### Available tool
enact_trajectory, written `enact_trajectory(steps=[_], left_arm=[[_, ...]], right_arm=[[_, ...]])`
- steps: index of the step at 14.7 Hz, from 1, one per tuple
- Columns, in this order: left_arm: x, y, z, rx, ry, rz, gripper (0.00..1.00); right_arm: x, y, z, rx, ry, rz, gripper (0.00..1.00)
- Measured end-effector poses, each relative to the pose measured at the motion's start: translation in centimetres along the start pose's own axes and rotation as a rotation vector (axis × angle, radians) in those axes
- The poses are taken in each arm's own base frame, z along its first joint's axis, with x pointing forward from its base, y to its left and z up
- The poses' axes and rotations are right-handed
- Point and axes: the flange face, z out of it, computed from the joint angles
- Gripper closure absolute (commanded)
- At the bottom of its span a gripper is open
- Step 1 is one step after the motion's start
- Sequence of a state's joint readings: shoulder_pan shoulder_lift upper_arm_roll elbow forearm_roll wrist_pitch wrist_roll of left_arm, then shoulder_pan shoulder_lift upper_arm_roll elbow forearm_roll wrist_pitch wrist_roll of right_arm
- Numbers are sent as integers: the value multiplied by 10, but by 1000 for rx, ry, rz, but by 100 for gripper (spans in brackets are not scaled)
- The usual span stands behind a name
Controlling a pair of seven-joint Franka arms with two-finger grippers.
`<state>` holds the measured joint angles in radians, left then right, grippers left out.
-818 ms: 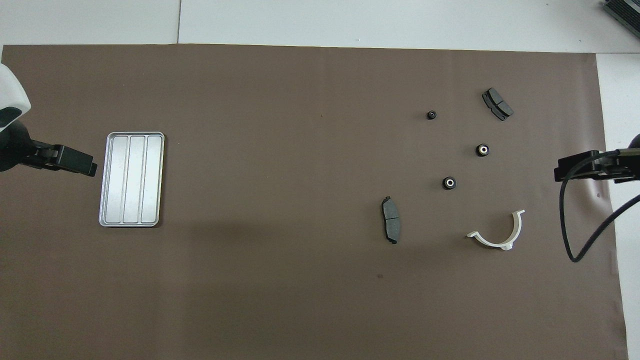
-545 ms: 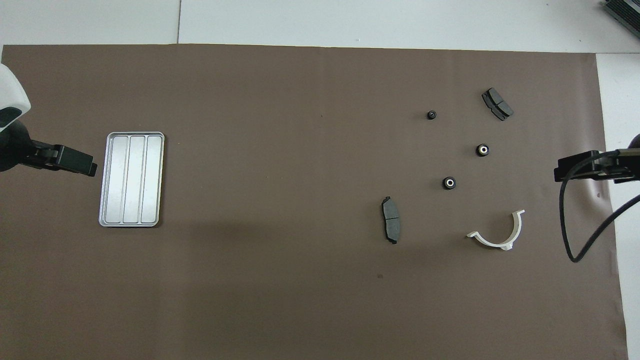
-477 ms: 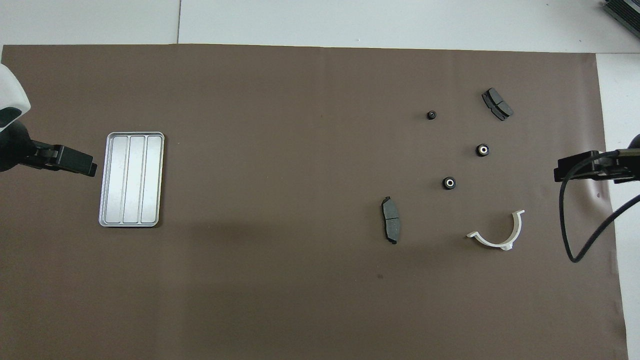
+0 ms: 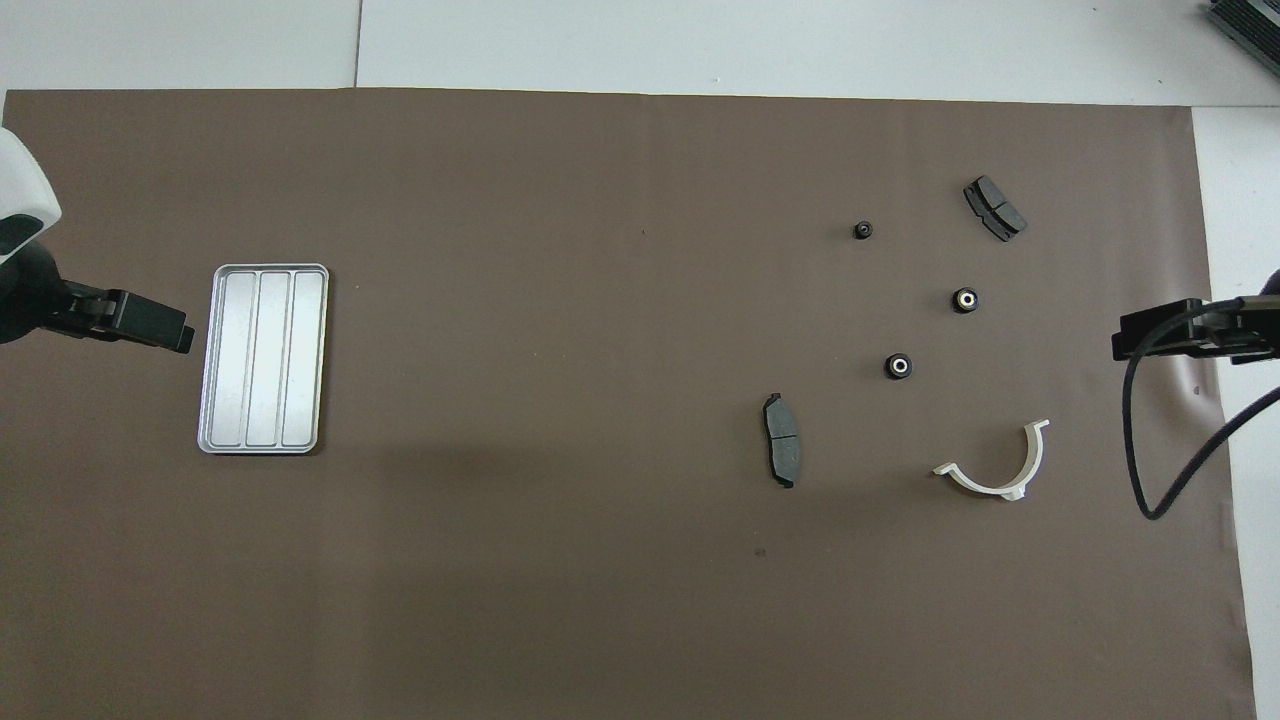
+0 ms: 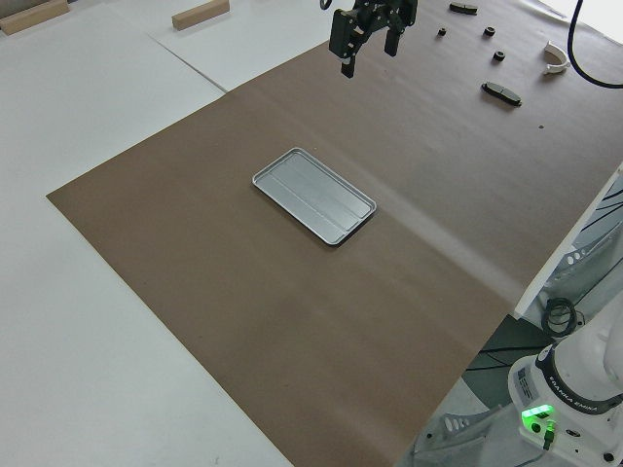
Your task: Pick bearing gear from pile to tray
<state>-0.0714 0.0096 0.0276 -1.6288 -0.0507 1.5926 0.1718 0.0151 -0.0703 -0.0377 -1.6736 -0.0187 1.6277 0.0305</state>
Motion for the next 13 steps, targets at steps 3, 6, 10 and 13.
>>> enact_trajectory(steps=[3, 6, 10, 13], left_arm=[[0, 0, 0, 0, 0, 0, 0], [0, 0, 0, 0, 0, 0, 0], [0, 0, 0, 0, 0, 0, 0], [0, 0, 0, 0, 0, 0, 0]], right_arm=[[15, -1, 40, 2, 69, -8, 0], [39, -5, 102, -1, 85, -27, 0], [78, -8, 193, -8, 97, -99, 0], [94, -7, 247, -14, 99, -158, 0]])
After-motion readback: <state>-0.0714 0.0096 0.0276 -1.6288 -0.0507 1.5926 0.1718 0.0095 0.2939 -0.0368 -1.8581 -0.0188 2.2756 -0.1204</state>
